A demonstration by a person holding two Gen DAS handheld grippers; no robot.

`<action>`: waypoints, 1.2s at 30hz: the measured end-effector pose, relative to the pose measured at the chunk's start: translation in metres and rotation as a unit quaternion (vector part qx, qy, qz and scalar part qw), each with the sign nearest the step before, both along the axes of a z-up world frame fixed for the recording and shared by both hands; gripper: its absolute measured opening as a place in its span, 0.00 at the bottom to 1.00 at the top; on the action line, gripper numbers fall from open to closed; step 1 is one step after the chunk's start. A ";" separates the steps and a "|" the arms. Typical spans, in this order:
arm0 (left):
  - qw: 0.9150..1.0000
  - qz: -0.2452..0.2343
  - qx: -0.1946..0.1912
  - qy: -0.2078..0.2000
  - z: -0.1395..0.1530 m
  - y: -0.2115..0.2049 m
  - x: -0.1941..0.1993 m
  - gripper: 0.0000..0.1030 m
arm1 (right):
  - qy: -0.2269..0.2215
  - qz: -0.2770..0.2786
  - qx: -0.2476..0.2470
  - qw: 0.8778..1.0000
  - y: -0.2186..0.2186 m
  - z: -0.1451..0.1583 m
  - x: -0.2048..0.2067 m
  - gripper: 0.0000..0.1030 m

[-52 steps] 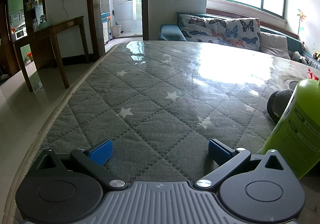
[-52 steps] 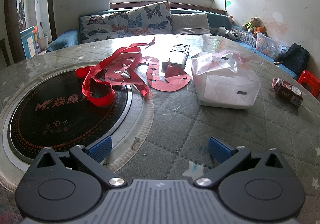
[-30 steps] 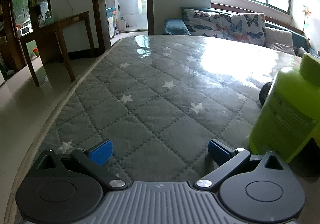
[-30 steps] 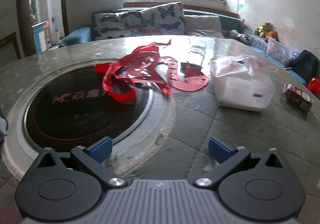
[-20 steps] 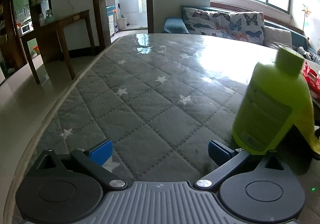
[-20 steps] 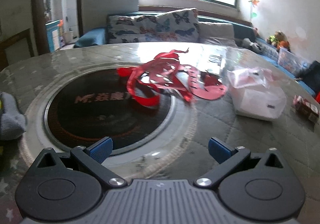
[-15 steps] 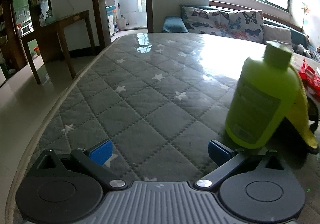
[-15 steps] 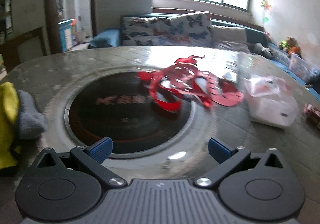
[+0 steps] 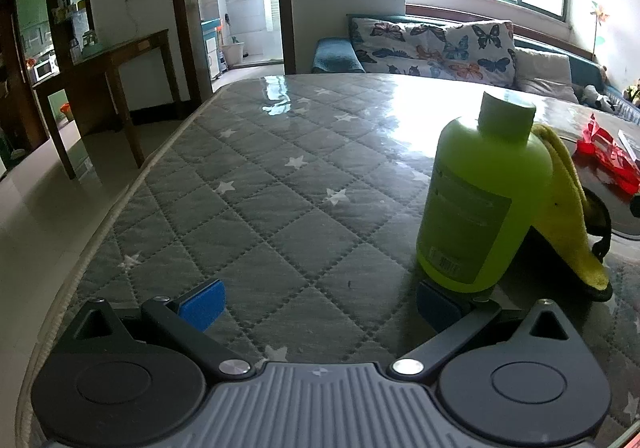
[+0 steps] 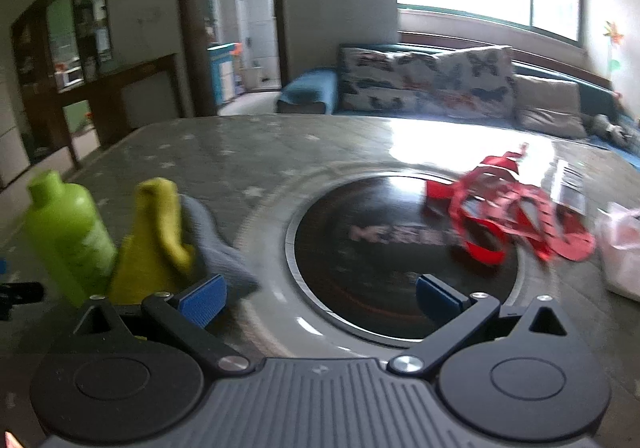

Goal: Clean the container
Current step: 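Move the right tool toward the yellow-and-grey cloth beside the green bottle, then close the right gripper on the yellow-and-grey cloth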

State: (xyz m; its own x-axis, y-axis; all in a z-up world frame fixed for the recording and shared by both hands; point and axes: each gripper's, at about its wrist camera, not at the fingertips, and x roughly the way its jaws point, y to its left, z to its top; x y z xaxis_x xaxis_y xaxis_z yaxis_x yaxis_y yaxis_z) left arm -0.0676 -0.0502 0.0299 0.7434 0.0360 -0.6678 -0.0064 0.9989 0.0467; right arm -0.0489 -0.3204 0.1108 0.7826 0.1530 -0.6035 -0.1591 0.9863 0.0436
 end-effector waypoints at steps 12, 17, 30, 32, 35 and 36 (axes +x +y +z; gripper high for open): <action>1.000 -0.013 -0.007 -0.002 0.000 -0.004 0.002 1.00 | 0.005 0.060 0.015 0.998 0.049 0.008 0.009 0.91; 1.000 -0.018 -0.010 0.000 -0.001 -0.006 0.003 1.00 | 0.010 0.080 0.017 0.997 0.066 0.007 0.016 0.87; 1.000 -0.027 -0.011 -0.001 0.000 -0.006 0.005 1.00 | 0.047 0.099 0.003 0.994 0.079 -0.021 0.042 0.71; 1.000 -0.029 -0.012 -0.001 0.000 -0.006 0.005 1.00 | 0.048 0.100 0.004 0.994 0.077 -0.021 0.041 0.71; 0.999 -0.029 -0.013 0.000 -0.001 -0.006 0.007 1.00 | 0.049 0.101 0.006 0.994 0.075 -0.022 0.039 0.69; 0.999 -0.029 -0.014 0.000 -0.001 -0.006 0.007 1.00 | 0.049 0.101 0.007 0.994 0.074 -0.023 0.038 0.67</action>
State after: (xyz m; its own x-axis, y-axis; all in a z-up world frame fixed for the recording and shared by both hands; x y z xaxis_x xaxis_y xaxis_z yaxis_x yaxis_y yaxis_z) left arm -0.0604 -0.0563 0.0286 0.7444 -0.0260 -0.6672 0.0520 0.9985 0.0192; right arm -0.0110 -0.2468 0.0881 0.6719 0.3103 -0.6725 -0.3489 0.9335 0.0822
